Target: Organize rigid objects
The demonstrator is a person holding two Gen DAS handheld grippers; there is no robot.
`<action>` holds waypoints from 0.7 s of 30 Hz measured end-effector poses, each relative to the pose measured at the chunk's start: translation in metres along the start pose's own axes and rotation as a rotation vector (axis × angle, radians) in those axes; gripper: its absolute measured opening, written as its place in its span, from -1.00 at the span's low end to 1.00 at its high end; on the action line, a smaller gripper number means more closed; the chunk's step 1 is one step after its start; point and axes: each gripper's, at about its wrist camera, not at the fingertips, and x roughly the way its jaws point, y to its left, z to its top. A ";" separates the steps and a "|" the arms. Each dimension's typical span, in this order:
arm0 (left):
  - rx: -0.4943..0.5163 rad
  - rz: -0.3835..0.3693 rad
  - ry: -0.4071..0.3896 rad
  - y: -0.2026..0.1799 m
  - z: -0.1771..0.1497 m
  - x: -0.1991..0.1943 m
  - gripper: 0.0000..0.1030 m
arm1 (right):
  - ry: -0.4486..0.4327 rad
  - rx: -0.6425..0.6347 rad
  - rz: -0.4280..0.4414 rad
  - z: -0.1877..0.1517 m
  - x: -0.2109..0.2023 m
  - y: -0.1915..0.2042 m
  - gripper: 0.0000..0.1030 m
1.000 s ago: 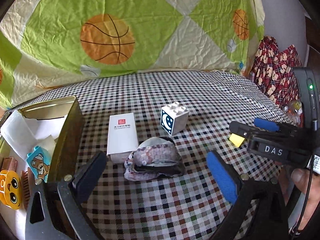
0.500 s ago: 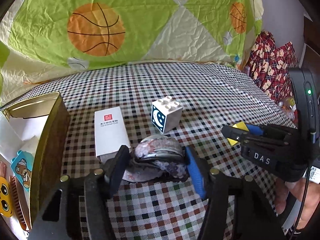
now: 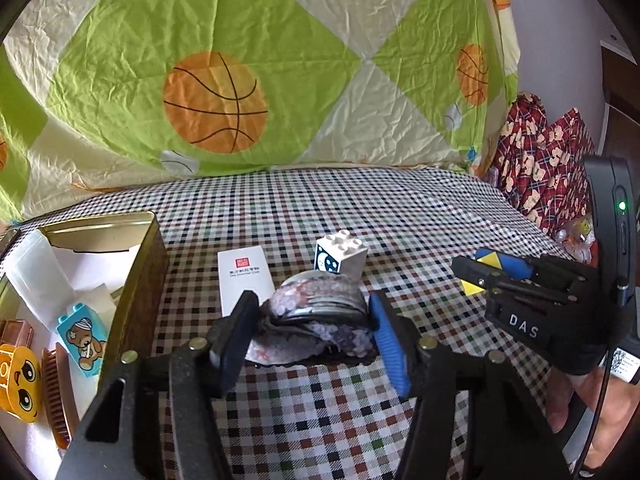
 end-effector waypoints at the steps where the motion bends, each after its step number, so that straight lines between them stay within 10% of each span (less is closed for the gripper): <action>1: -0.003 0.006 -0.015 0.001 0.000 -0.003 0.11 | -0.012 0.004 0.003 0.000 -0.003 -0.001 -0.38; 21: 0.012 0.070 -0.207 -0.001 -0.004 -0.036 -0.18 | -0.195 0.041 0.021 -0.005 -0.037 0.007 -0.38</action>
